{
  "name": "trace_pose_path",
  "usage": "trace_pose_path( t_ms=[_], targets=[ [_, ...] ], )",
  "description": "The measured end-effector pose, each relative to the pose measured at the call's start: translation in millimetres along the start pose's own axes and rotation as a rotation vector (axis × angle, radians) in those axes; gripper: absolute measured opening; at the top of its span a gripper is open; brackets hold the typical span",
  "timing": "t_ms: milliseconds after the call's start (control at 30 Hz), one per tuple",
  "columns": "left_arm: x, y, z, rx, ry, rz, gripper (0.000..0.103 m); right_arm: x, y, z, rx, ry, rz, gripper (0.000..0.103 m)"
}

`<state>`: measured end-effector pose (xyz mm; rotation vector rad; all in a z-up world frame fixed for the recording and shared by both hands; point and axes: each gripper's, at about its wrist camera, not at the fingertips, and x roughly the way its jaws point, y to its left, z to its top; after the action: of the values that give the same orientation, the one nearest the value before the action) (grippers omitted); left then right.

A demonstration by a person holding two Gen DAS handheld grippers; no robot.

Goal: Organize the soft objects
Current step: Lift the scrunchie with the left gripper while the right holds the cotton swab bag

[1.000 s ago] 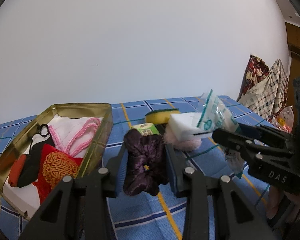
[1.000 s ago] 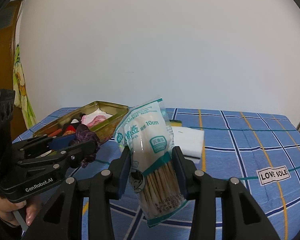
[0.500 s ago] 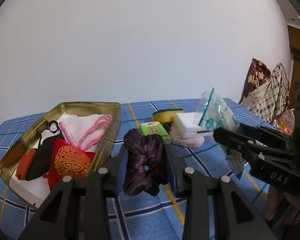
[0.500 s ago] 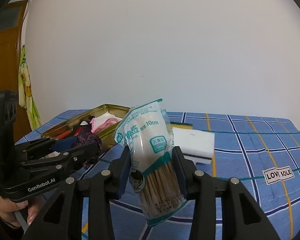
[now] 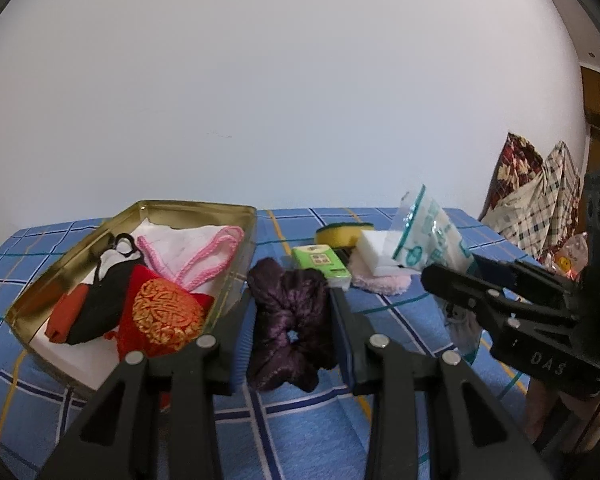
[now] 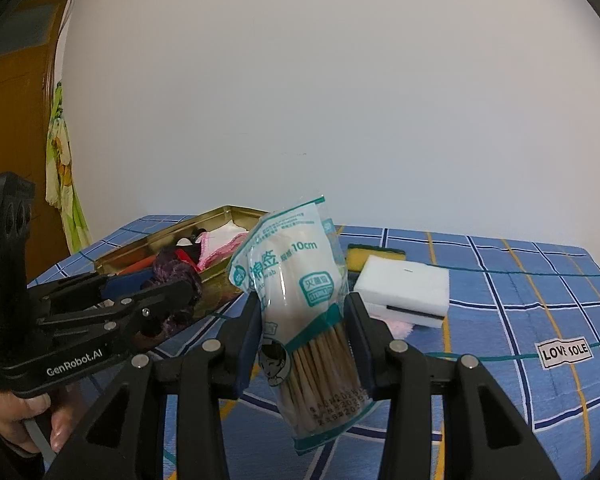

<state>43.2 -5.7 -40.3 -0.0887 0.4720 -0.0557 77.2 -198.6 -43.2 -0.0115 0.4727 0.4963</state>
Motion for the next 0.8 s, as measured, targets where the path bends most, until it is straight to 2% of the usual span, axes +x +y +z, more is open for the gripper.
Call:
trace_pose_path(
  t_ms=[267, 800],
  targets=[
    [-10, 0, -2, 0.017, -0.028, 0.023, 0.035, 1, 1, 0, -0.006, 0.01, 0.028, 0.044],
    [-15, 16, -3, -0.024, -0.036, 0.041, 0.035, 12, 14, 1, -0.011, 0.033, 0.073, 0.044]
  ],
)
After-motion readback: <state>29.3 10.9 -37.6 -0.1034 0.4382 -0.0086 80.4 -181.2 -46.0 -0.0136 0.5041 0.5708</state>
